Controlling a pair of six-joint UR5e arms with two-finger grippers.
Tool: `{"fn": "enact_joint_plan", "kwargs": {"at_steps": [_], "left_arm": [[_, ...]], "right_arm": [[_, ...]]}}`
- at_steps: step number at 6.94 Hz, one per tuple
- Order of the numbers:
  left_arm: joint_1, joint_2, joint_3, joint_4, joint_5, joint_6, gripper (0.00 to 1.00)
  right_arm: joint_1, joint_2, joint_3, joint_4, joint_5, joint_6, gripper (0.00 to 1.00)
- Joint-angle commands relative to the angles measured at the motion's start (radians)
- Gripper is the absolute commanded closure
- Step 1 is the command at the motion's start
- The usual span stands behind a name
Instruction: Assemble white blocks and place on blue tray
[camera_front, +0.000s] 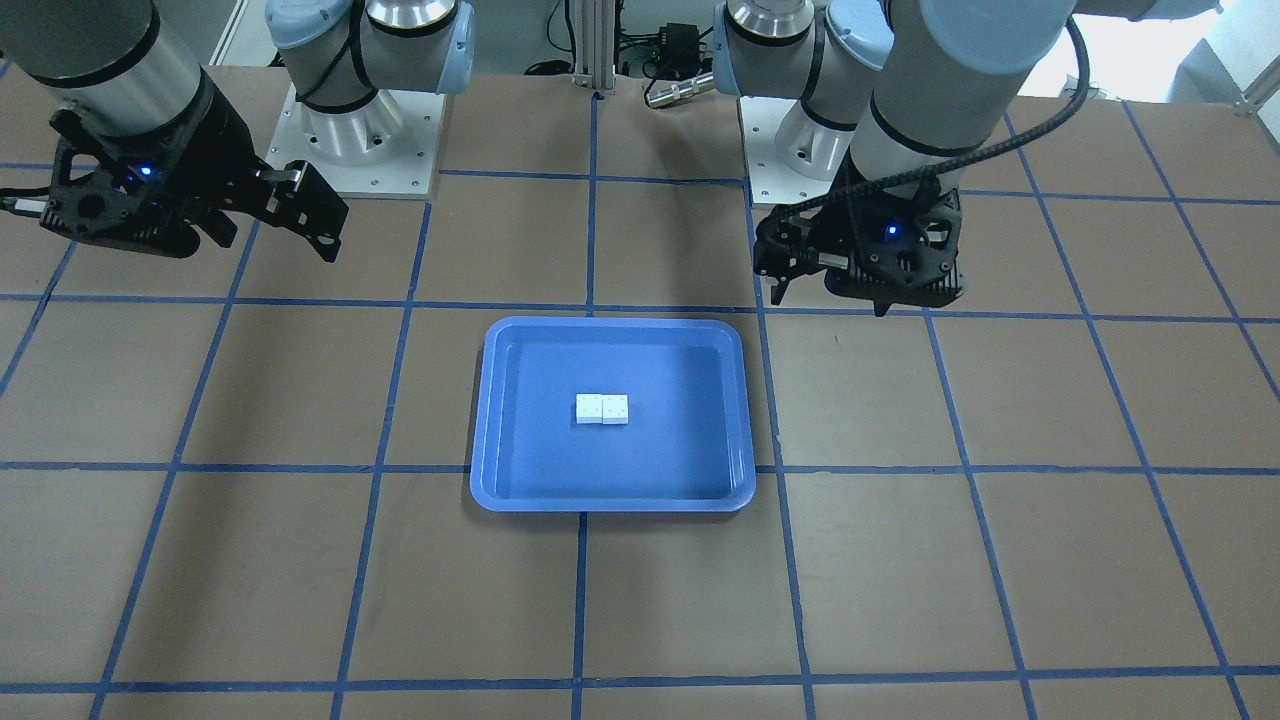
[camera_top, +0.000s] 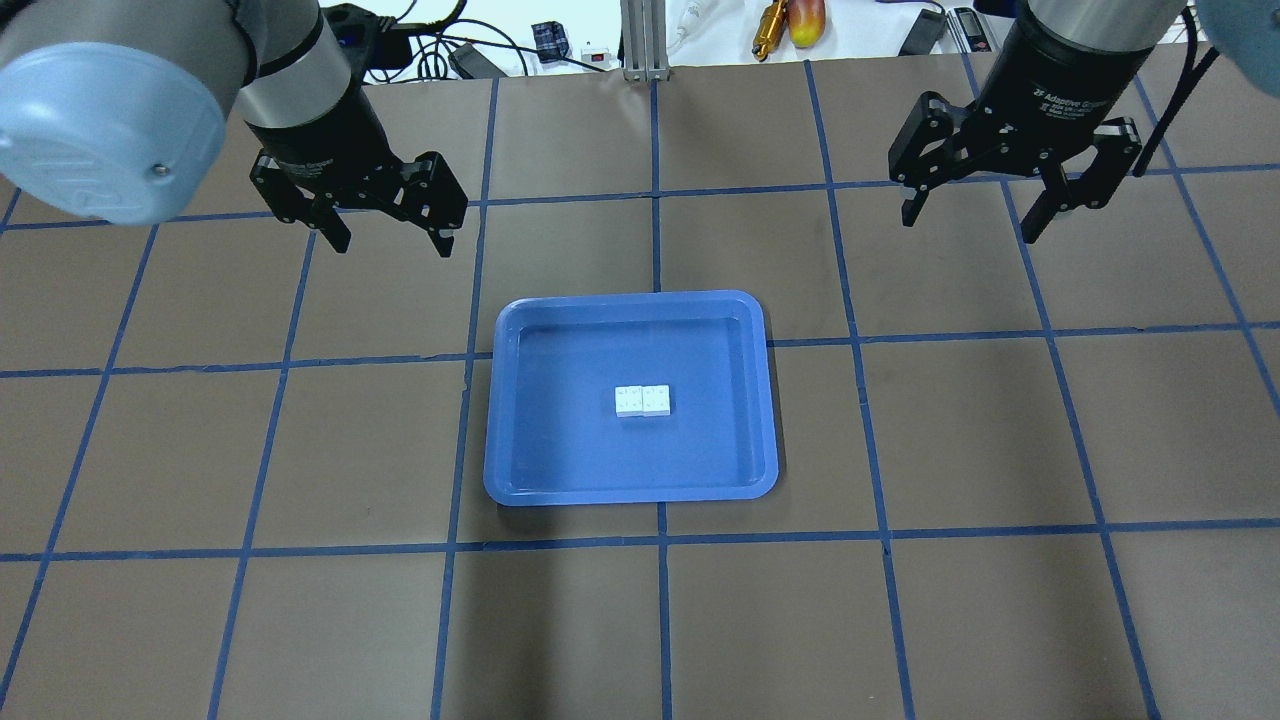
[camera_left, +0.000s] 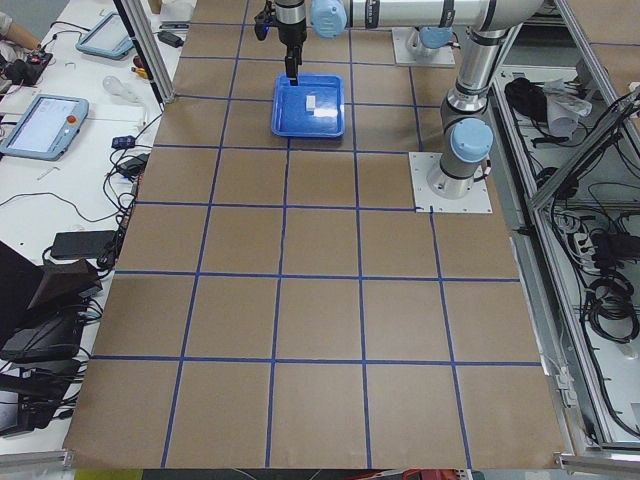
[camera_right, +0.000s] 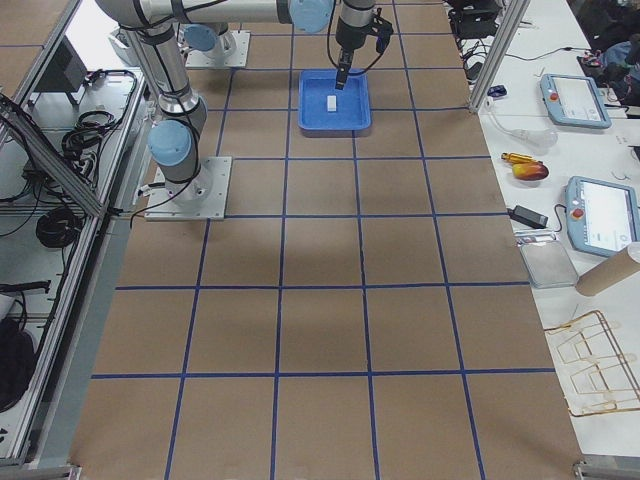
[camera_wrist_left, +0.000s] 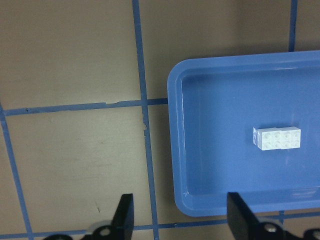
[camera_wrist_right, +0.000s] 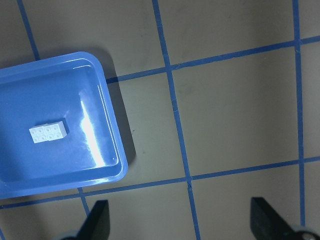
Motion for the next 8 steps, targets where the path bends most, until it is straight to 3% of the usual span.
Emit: {"fn": "enact_joint_plan", "kwargs": {"at_steps": [1, 4, 5, 8], "left_arm": [[0.017, 0.064, -0.003, -0.009, 0.002, 0.102, 0.0], [0.077, 0.094, 0.0, -0.014, -0.014, 0.16, 0.0], [0.086, 0.095, -0.009, -0.015, -0.014, 0.155, 0.0], [0.086, 0.086, -0.002, -0.027, -0.006, 0.1, 0.0]], "right_arm": [[0.012, -0.017, 0.023, -0.041, -0.032, 0.015, 0.0], [0.012, -0.045, 0.017, -0.032, -0.038, 0.016, 0.0], [0.012, -0.072, 0.023, -0.025, -0.088, 0.015, 0.0], [0.013, -0.072, 0.026, -0.024, -0.07, 0.013, 0.0]]}}
